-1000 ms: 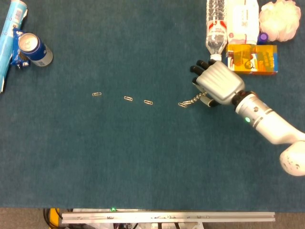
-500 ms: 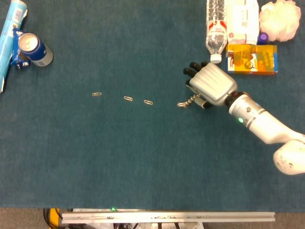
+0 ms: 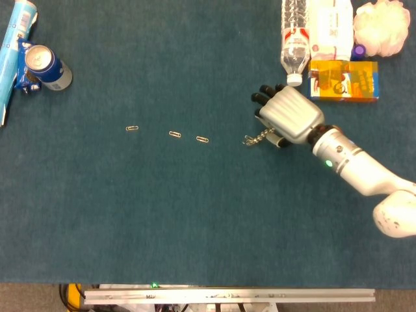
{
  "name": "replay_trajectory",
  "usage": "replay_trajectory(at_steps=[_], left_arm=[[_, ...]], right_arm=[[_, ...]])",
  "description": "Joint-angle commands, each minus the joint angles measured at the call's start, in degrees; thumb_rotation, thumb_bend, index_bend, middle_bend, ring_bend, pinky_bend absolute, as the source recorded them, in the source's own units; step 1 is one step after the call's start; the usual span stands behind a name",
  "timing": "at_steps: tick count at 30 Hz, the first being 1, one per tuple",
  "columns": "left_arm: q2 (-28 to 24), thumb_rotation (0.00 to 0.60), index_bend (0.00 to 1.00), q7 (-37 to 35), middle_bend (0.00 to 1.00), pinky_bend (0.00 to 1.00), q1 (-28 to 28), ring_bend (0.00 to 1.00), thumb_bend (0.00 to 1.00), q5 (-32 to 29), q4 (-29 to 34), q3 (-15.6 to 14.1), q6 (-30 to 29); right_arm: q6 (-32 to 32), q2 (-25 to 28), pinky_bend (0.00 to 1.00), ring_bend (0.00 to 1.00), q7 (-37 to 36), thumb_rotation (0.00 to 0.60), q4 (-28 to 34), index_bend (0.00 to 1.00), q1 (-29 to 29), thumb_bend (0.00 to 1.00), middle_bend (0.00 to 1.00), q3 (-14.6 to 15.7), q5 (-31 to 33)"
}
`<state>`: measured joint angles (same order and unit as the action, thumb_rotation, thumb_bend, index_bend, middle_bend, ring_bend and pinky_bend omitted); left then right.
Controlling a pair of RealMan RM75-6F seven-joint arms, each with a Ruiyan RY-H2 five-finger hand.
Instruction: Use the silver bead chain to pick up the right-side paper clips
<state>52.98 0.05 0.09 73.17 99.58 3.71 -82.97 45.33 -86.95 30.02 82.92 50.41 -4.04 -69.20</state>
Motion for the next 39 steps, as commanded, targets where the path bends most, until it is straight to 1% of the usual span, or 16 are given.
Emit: replay_trajectory(at_steps=[1, 10, 16, 26, 28, 31, 33, 35, 37, 39], left_arm=[[0.1, 0.600, 0.38, 0.0, 0.36, 0.43, 0.0, 0.30, 0.12, 0.0, 0.0, 0.0, -0.1], [0.5, 0.600, 0.38, 1.2, 0.36, 0.43, -0.3, 0.30, 0.13, -0.1, 0.0, 0.0, 0.3], [0.6, 0.600, 0.38, 1.7, 0.36, 0.43, -0.3, 0.30, 0.12, -0.2, 0.1, 0.1, 0.3], [0.8, 0.600, 0.38, 2.1, 0.36, 0.43, -0.6, 0.30, 0.12, -0.4, 0.0, 0.1, 0.7], [0.8, 0.600, 0.38, 2.1, 0.36, 0.43, -0.6, 0.30, 0.12, -0.5, 0.0, 0.1, 0.8], [0.9, 0.600, 0.38, 2.3, 0.36, 0.43, -0.8, 0.30, 0.12, -0.5, 0.0, 0.1, 1.1], [1.0, 0.600, 0.38, 2.5, 0.36, 0.43, -0.9, 0.30, 0.12, -0.5, -0.1, 0.0, 1.3], [1.1, 0.600, 0.38, 2.7, 0.36, 0.43, -1.0, 0.30, 0.12, -0.3, 0.0, 0.0, 1.3], [1.2, 0.600, 0.38, 2.9, 0.36, 0.43, -1.1, 0.30, 0.12, -0.2, 0.0, -0.1, 1.5], [1.3, 0.600, 0.38, 3.3, 0.36, 0.43, -1.3, 0.30, 0.12, -0.2, 0.2, -0.1, 1.6]], right_arm=[[1.3, 1.3, 0.34, 0.18, 0.0, 0.600, 1.3, 0.61, -0.8, 0.32, 0.26, 0.5, -0.7], [4.9, 5.2, 0.34, 0.18, -0.3, 0.600, 4.7, 0.61, -4.0, 0.32, 0.25, 2.7, -2.5], [5.8, 5.5, 0.34, 0.18, -1.4, 0.600, 4.0, 0.61, -5.9, 0.32, 0.26, 4.3, -3.5], [6.0, 6.0, 0.34, 0.18, -2.9, 0.600, 2.7, 0.60, -8.3, 0.31, 0.26, 5.5, -3.5], [6.2, 6.4, 0.34, 0.18, -2.8, 0.600, 3.0, 0.53, -8.8, 0.27, 0.26, 5.6, -3.5], [7.3, 7.6, 0.34, 0.18, -2.0, 0.600, 4.3, 0.40, -9.7, 0.19, 0.26, 5.9, -3.5], [8.3, 8.5, 0.34, 0.18, -1.5, 0.600, 5.4, 0.30, -10.4, 0.15, 0.26, 6.2, -3.6], [9.1, 9.4, 0.34, 0.18, -1.3, 0.600, 6.4, 0.23, -11.1, 0.12, 0.26, 6.4, -3.9], [10.1, 10.3, 0.34, 0.18, -1.3, 0.600, 7.4, 0.16, -11.9, 0.11, 0.26, 6.6, -4.4], [11.1, 11.2, 0.34, 0.18, -1.2, 0.600, 8.2, 0.14, -12.7, 0.11, 0.26, 6.9, -4.9]])
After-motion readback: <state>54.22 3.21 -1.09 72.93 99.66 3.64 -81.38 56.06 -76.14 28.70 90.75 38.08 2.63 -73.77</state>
